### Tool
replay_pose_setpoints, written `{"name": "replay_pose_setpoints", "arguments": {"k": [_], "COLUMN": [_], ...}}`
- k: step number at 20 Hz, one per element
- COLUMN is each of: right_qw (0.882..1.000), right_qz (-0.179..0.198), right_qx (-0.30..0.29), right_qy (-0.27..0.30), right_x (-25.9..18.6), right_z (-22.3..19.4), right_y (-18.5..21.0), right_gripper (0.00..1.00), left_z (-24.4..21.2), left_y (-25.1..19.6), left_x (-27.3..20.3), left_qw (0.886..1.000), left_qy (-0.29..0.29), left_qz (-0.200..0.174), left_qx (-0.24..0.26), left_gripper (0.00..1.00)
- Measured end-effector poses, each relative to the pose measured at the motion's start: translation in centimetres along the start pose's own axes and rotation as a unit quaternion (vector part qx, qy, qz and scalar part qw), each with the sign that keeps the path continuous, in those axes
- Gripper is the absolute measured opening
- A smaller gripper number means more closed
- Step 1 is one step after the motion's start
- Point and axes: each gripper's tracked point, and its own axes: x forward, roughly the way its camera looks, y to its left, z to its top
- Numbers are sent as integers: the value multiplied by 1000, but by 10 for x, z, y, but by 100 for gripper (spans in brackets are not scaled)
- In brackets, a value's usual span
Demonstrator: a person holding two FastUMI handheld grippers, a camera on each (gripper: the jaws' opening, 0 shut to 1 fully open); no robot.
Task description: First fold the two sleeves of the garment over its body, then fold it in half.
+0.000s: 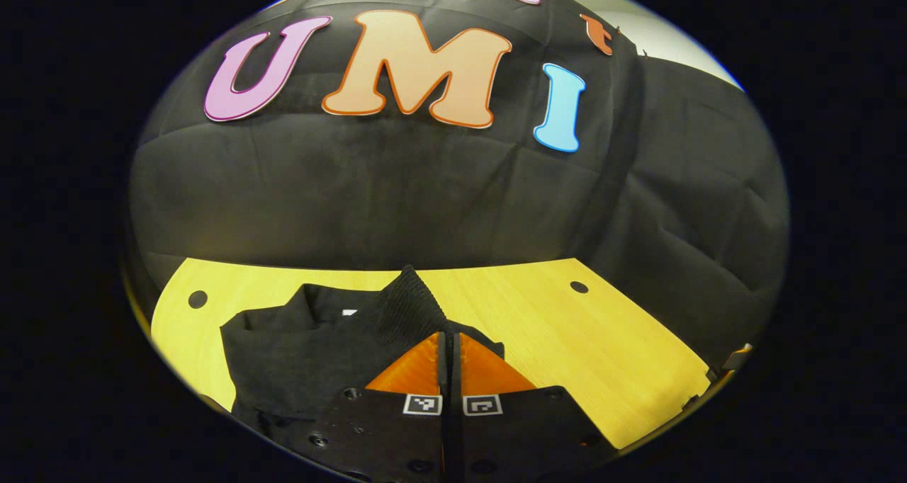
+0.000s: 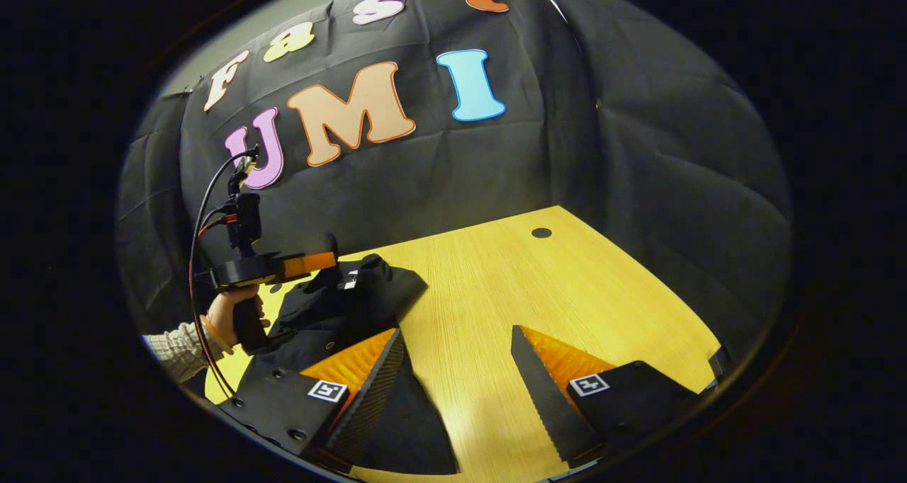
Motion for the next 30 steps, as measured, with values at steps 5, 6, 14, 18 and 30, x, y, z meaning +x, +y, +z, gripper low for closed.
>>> {"name": "replay_pose_setpoints", "arguments": {"k": [5, 6, 14, 18, 30], "right_qw": [1000, 1000, 999, 996, 985], "right_qz": [7, 9, 47, 79, 134], "right_qx": [12, 9, 1, -8, -81], "right_qy": [7, 10, 16, 29, 76], "right_x": [2, 2, -2, -5, -24], "right_z": [-5, -7, -16, -31, -110], "right_y": [4, 5, 25, 35, 55], "right_gripper": [98, 98, 98, 98, 98], "left_z": [0, 1, 76, 109, -54], "left_y": [-31, -34, 5, 32, 135], "left_x": [2, 0, -64, -134, -321], "left_qw": [999, 999, 991, 978, 957], "left_qy": [2, -1, -125, -193, -117], "left_qz": [-48, -48, 25, 69, 264], "left_qx": [-8, -4, 29, 31, -25], "left_gripper": [33, 52, 95, 92, 92]}}
